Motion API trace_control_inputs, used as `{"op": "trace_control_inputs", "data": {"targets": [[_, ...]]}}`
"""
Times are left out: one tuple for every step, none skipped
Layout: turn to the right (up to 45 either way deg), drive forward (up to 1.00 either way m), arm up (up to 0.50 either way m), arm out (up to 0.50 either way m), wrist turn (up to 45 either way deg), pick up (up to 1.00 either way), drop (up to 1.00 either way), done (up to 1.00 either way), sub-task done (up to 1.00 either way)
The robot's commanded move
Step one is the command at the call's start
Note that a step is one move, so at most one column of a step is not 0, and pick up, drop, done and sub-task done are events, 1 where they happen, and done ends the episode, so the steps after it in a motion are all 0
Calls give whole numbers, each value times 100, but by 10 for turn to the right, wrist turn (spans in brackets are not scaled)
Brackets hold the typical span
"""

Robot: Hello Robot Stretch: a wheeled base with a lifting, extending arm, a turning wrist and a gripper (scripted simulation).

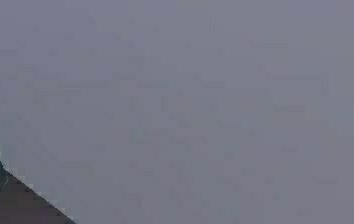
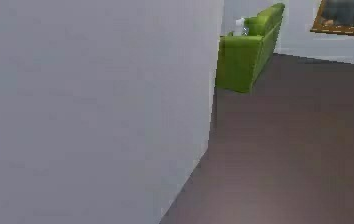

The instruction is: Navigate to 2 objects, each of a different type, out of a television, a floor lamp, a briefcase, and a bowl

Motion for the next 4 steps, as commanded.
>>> {"op": "trace_control_inputs", "data": {"targets": [[-450,0,0,0,0,0,0,0,0],[-450,0,0,0,0,0,0,0,0],[-450,0,0,0,0,0,0,0,0],[-150,0,0,0,0,0,0,0,0]]}}
